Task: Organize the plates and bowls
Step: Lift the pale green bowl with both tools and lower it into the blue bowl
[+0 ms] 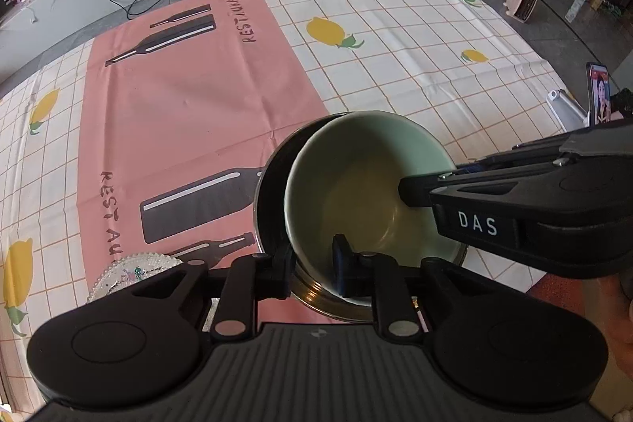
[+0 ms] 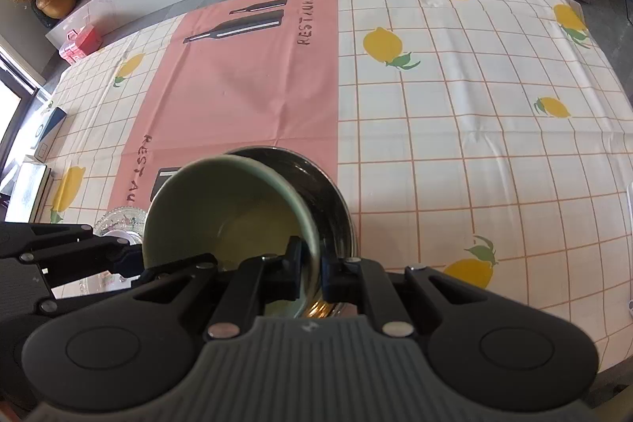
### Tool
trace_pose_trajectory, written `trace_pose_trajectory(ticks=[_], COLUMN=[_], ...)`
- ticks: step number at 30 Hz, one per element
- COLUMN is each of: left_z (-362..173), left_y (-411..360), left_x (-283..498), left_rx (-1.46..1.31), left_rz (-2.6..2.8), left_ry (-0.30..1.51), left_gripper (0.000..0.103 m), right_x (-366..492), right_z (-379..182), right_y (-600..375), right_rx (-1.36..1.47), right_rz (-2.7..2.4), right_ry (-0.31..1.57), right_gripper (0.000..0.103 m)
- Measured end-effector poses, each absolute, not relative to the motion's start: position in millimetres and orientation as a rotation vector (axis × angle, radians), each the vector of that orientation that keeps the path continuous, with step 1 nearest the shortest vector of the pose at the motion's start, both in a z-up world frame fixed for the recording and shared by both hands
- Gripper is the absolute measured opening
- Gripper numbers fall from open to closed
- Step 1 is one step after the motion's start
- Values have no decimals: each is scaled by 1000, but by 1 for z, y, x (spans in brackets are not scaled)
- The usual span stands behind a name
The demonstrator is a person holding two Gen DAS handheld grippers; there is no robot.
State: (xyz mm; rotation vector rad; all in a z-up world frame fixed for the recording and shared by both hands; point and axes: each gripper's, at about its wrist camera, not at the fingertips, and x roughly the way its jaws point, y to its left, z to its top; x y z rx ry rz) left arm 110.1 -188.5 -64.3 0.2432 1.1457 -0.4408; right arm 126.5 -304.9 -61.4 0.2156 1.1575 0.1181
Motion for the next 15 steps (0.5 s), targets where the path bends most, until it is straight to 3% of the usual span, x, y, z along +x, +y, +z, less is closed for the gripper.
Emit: trace_pose_trajectory(ticks=[5,15], left_z=[-66,-59], left_y=[-189,-186], left_x=[115,123], left_rx=[266,290], left_rz=[-475,-514], left_ry=[1185,1209], left_gripper=[29,30], right_x=[132,140], right_z=[-62,-64], right_y=[-299,-292], right_rx=[146,64], right_rz=[124,125], right_ry=[1157,1156], right_gripper=[6,5])
